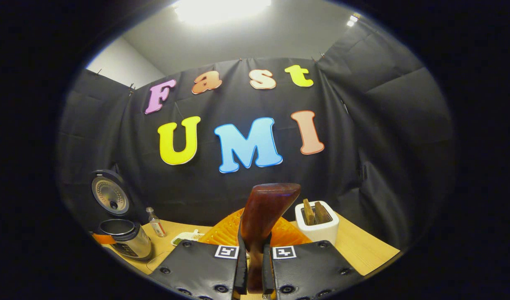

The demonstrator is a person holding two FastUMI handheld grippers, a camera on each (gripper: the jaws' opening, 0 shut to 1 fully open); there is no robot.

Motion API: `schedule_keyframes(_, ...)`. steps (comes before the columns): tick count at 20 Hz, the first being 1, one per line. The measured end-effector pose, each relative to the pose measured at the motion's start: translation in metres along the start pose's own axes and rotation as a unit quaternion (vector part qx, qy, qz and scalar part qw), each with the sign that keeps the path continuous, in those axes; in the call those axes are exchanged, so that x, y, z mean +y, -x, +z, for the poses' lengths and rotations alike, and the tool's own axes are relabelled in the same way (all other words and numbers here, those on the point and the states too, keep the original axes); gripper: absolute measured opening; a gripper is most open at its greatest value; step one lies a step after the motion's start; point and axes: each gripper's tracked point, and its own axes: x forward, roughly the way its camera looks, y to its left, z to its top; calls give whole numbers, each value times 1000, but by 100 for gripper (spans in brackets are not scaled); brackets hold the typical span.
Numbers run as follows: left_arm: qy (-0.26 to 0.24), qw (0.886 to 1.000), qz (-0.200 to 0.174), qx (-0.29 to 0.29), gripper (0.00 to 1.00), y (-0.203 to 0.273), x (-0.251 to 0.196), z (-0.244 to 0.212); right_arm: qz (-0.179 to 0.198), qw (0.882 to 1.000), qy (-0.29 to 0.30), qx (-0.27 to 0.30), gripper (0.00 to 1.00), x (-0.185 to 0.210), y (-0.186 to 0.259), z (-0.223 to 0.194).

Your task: Close the left gripper, press the button to open the rice cooker; take a wooden spoon from the chopstick holder with the right hand, scoop a spoonful of rice and pour it into the rice cooker, then put the wooden spoon back into the chopstick holder.

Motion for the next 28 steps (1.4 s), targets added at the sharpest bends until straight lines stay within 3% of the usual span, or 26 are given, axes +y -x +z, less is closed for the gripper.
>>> schedule_keyframes(8, -8, 1000, 16, 1, 91, -1, 0, -1, -30, 998, -29, 55, 16, -35, -18, -54)
schedule_keyframes(12, -18, 999, 27, -5, 90, 1, 6, 12, -65, 993, -37, 88, 18, -58, -22, -85)
schedule_keyframes(19, 2, 998, 50, -46, 91, 13, 33, 40, -77, 984, -82, 135, 16, -66, -34, -127)
schedule_keyframes(20, -1, 997, 56, -48, 91, 14, 39, 44, -78, 983, -88, 142, 20, -67, -35, -133)
schedule_keyframes(24, -35, 994, 83, -66, 91, 15, 60, 63, -86, 976, -124, 159, 17, -68, -36, -151)
schedule_keyframes(28, -49, 991, 88, -85, 91, 19, 65, 84, -90, 975, -132, 157, 22, -68, -34, -155)
